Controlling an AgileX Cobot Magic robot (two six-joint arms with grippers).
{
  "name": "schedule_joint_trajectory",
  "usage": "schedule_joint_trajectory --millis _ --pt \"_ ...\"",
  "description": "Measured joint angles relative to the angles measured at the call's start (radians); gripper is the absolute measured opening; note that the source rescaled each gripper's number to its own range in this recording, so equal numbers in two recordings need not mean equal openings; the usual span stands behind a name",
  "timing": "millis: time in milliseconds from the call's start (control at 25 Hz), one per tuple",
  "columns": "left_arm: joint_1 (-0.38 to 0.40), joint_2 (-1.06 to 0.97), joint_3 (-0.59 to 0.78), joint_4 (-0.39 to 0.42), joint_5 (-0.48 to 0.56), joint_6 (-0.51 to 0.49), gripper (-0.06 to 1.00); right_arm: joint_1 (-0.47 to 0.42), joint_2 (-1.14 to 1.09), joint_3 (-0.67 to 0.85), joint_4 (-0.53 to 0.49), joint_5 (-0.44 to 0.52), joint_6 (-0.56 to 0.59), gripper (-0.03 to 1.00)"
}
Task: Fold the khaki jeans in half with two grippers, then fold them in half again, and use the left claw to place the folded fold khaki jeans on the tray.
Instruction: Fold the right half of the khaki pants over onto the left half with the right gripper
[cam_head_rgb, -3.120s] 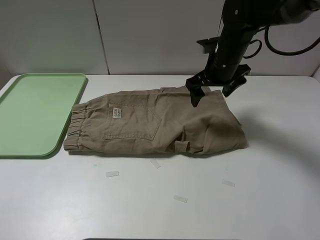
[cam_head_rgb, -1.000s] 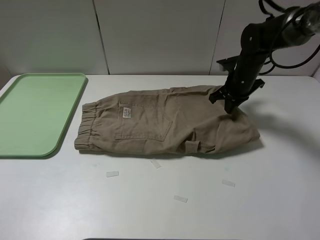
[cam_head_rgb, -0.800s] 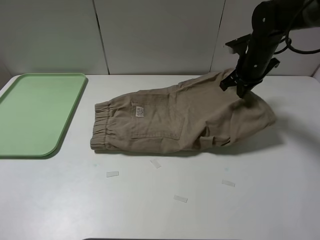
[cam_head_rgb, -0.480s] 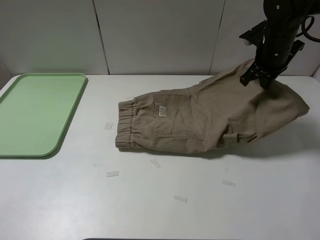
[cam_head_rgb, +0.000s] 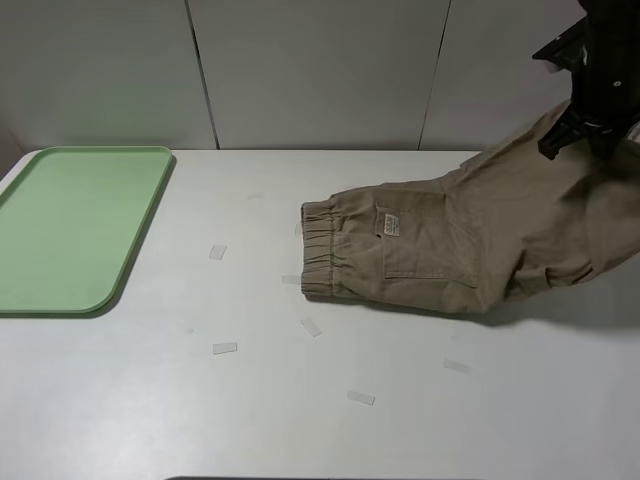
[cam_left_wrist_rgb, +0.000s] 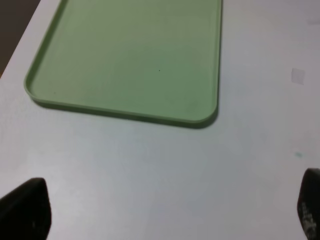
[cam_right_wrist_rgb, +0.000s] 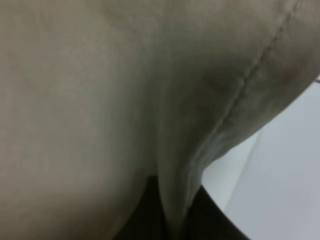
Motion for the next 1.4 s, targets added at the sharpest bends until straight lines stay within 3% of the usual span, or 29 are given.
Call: schedule_joint_trajectory --millis 240,520,760,1160,1400 --pt "0.000 0.000 0.000 0.000 0.000 0.000 0.99 0.000 -0.031 -0.074 0.038 0.061 0.000 0.05" --pt "0.000 0.000 0.000 0.000 0.000 0.000 0.99 0.026 -0.037 -0.129 0.265 0.066 0.033 0.05" --pt "0.000 0.000 0.000 0.000 0.000 0.000 0.99 0.145 -0.020 -0.130 0.313 0.073 0.110 0.05" --pt "0.000 0.000 0.000 0.000 0.000 0.000 0.99 0.416 0.065 -0.131 0.329 0.076 0.288 0.05" --pt "0.000 0.000 0.000 0.000 -0.002 0.000 0.99 0.511 0.159 -0.133 0.328 0.045 0.360 0.05"
